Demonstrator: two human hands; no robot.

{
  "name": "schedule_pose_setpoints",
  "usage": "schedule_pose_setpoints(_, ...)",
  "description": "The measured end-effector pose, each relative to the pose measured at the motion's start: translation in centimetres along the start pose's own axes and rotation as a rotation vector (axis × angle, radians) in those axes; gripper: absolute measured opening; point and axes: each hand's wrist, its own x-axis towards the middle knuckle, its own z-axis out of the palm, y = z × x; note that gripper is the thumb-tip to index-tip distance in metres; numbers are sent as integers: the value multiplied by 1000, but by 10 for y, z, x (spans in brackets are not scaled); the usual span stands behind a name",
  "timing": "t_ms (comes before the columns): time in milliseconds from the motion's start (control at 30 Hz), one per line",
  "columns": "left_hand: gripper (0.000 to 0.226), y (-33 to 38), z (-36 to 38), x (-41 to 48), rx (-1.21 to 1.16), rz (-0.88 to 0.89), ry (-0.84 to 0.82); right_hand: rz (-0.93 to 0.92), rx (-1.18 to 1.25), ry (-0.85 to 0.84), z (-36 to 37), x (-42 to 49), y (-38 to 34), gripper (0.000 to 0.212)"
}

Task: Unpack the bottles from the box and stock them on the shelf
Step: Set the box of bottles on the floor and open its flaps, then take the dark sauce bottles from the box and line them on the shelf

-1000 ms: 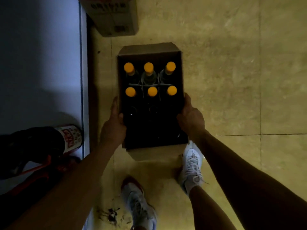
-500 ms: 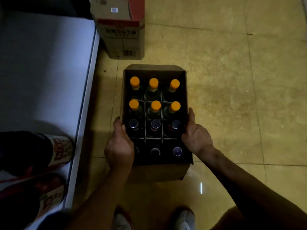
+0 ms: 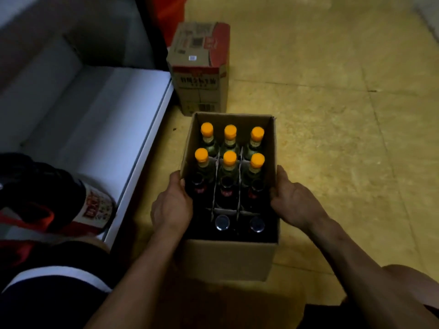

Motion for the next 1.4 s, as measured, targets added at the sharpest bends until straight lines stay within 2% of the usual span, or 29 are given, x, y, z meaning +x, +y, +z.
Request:
schedule_pose_setpoints(100,30,-2,-12,-3,78,14,-74,-70,-165,132,-10,-19,-2,41)
schedule_pose_setpoints(200,36,-3,-17,-6,231,35,-155,-269,-119,251,-30,-36,-13,21)
schedule_pose_setpoints(267,46,3,-23,-6,296,69,-208,-373,-128,138,-41,-45,-22,19)
schedule_pose_setpoints(367,65,18,-40,-8,327,233,-161,-422,-292,-62,-29,-46,-29,34)
schedule_pose_setpoints(433,64,27,-51,-12,199,424,-106,-409,-446,-131,-11,-44,-31,37)
schedule_pose_setpoints(500,51,31,-53,-12,-4,578,-162,-383,-599,-149,5,-39,-35,35)
schedule_pose_setpoints(567,36,32,-45,-12,-203,621,-276,-377,-708,-141,9,-34,-39,31)
schedule_pose_setpoints(667,32,37,-28,-12,-217,719,-313,-425,-723,-99,9,-30,-35,26)
schedule_pose_setpoints(767,42,39,-20,-13,-114,795,-463,-461,-601,-75,7,-30,-27,36)
schedule_pose_setpoints(867,64,38,-19,-10,-89,816,-666,-460,-372,-36,2,-41,-22,46)
schedule_pose_setpoints(1033,86,43,-12,-6,-256,801,-951,-337,116,183,-37,-61,-28,31)
schedule_pose_setpoints(1167,92,48,-8,-7,-437,694,-938,-333,534,357,-62,-66,-44,14)
schedule_pose_setpoints(1267,90,51,-4,-9,-473,649,-909,-394,750,498,-71,-62,-57,16)
schedule_pose_setpoints(1400,84,53,1,-16,-544,593,-834,-397,906,627,-75,-48,-66,22)
